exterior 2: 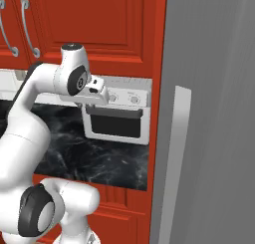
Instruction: Navigate to the coffee machine.
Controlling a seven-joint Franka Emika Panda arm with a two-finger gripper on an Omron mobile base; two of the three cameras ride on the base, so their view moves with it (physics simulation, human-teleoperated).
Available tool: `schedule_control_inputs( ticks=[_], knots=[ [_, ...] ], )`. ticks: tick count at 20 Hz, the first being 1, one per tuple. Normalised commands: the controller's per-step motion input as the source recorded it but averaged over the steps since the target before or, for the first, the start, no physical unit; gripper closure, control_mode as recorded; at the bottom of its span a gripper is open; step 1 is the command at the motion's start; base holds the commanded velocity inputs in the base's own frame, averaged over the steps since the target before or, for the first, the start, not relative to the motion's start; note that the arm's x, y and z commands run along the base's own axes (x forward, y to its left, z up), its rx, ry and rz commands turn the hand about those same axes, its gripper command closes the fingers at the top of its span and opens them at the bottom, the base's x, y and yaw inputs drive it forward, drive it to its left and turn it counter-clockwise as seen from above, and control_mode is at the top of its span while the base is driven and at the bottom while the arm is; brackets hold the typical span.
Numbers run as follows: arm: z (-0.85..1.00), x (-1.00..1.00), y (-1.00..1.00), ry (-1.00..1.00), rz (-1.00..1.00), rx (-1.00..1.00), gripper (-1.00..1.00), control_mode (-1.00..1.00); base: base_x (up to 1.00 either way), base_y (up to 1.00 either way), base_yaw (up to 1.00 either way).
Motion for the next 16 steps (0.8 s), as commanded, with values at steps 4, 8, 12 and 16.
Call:
schedule_control_inputs(
  ticks=[4, 8, 12, 16],
  knots=[
    [0.0, -0.36, 0.0, 0.0, 0.0, 0.0, -1.0, -1.0, 0.0, 0.0, 0.0],
    [0.0, -0.99, 0.01, -0.03, 0.0, 0.0, -1.0, -1.0, 0.0, 0.0, 0.0],
    [-0.15, -0.91, 0.05, -0.07, 0.0, 0.0, -1.0, -1.0, 0.0, 0.0, 0.0],
    [-0.38, -0.46, 0.03, -0.13, 0.0, 0.0, -1.0, -1.0, 0.0, 0.0, 0.0]
  ],
)
